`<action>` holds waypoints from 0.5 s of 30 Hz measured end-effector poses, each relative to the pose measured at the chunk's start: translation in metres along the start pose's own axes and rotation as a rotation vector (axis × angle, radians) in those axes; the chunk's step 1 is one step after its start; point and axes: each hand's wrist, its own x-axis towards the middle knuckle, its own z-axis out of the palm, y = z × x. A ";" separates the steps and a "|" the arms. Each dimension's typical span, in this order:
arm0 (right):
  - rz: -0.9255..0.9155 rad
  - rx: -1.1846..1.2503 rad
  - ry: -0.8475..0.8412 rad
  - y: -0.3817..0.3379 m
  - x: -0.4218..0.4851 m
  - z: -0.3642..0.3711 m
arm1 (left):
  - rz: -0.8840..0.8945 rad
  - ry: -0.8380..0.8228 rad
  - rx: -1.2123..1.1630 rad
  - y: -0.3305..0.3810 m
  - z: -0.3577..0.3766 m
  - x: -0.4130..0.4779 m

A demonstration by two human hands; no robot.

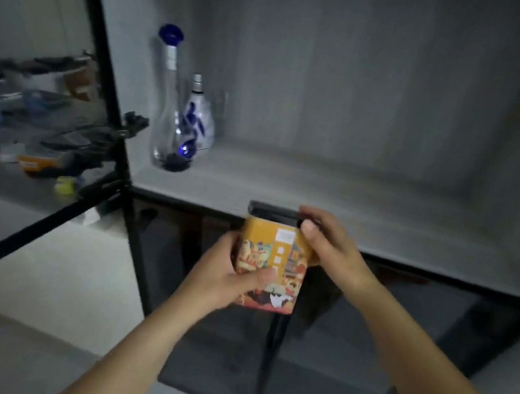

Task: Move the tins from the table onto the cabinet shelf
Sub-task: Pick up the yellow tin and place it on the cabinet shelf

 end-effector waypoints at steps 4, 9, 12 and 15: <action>0.093 -0.109 0.221 0.029 0.043 -0.077 | 0.142 -0.031 -0.047 0.035 0.039 0.112; 0.283 -0.707 0.296 0.098 0.090 -0.180 | 0.210 -0.133 -0.112 0.065 0.110 0.261; 0.406 -0.954 0.300 0.133 0.103 -0.224 | 0.203 -0.180 -0.125 0.071 0.166 0.329; 0.393 -1.064 0.375 0.161 0.107 -0.236 | 0.234 -0.194 -0.099 0.078 0.224 0.381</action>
